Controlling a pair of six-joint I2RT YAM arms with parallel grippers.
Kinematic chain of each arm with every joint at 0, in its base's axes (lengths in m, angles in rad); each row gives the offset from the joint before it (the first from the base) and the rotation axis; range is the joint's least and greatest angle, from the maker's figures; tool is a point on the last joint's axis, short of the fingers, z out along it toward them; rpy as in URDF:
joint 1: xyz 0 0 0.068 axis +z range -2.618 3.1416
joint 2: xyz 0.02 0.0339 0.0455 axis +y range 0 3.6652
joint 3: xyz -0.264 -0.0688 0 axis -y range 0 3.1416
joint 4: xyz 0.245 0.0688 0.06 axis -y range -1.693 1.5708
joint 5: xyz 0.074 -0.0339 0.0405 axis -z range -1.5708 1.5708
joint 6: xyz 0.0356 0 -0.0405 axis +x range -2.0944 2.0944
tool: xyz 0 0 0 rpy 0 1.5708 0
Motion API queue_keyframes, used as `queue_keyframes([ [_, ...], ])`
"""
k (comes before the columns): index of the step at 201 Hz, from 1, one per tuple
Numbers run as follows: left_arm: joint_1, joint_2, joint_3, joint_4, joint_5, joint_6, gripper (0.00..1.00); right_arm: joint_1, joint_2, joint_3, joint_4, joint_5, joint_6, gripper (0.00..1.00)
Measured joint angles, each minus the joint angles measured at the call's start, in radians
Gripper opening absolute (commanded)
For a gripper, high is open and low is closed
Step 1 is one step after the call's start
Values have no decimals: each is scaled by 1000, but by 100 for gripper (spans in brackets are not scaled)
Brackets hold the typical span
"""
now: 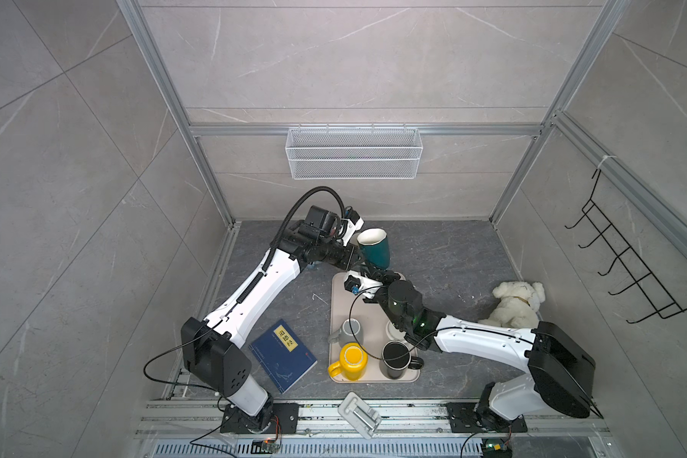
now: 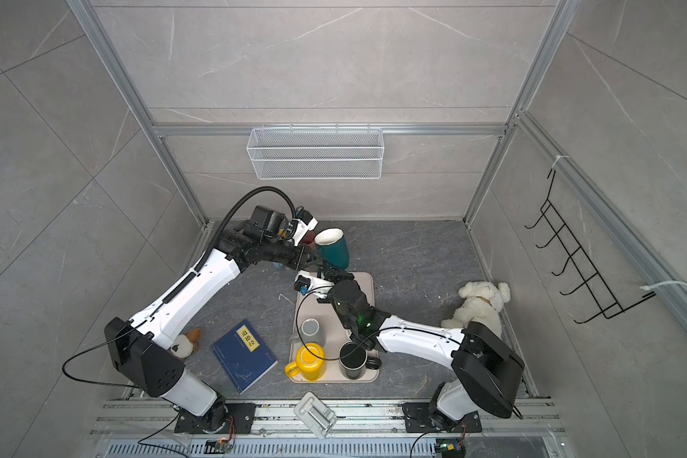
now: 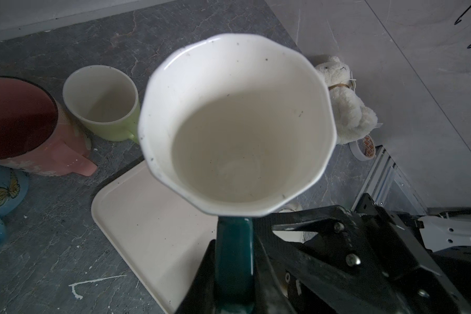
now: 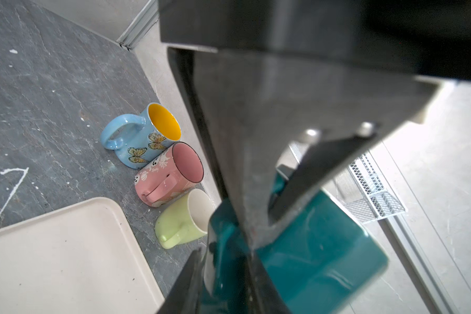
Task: Turn the mug right side up
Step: Place the mug at the top-center of the table.
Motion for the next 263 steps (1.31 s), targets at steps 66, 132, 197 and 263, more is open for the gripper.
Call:
queue_keyframes([
  [66,2,0,-1,-15,-40,-22,0,-6,-103,-42,-30,92,68,46],
  [132,0,45,1,-7,-80,-77,0,-6,-304,-76,-178,203,255,61],
  [197,-75,216,121,34,-210,-117,0,-10,-425,-73,-423,297,529,71],
  [263,-135,393,273,101,-371,-182,0,-68,-565,68,-792,186,827,79],
])
